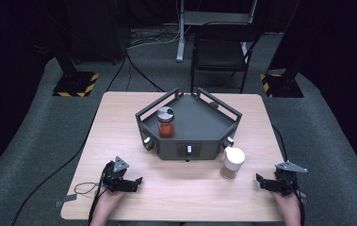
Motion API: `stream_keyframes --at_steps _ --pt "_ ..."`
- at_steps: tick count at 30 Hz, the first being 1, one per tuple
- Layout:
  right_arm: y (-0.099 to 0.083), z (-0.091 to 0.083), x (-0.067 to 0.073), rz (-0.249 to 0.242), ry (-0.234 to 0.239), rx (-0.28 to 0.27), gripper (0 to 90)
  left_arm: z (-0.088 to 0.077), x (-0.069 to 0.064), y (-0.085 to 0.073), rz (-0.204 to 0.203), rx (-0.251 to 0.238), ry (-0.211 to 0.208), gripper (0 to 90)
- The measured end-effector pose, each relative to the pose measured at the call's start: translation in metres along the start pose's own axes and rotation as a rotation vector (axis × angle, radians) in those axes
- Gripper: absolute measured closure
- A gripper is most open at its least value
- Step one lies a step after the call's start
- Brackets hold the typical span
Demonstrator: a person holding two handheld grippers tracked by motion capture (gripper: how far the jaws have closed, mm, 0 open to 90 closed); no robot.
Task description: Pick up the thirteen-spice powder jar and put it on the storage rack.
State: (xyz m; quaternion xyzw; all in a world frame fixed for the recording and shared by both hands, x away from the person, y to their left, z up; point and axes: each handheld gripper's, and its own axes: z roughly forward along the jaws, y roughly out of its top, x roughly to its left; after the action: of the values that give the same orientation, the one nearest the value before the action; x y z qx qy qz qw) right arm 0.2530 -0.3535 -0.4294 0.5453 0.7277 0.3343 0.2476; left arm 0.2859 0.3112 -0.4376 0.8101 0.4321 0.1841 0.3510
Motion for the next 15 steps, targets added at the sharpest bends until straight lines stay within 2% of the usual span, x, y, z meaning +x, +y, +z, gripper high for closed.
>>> stream_keyframes --at_steps 8,15 --pt "0.0014 -0.0031 0.0001 -0.008 0.032 -0.015 7.2 0.0000 0.0000 0.0000 0.000 0.000 0.000 3.4" --pt "0.0035 -0.0047 0.0016 -0.033 0.064 -0.026 7.3 0.0000 0.0000 0.0000 0.000 0.000 0.000 3.4"
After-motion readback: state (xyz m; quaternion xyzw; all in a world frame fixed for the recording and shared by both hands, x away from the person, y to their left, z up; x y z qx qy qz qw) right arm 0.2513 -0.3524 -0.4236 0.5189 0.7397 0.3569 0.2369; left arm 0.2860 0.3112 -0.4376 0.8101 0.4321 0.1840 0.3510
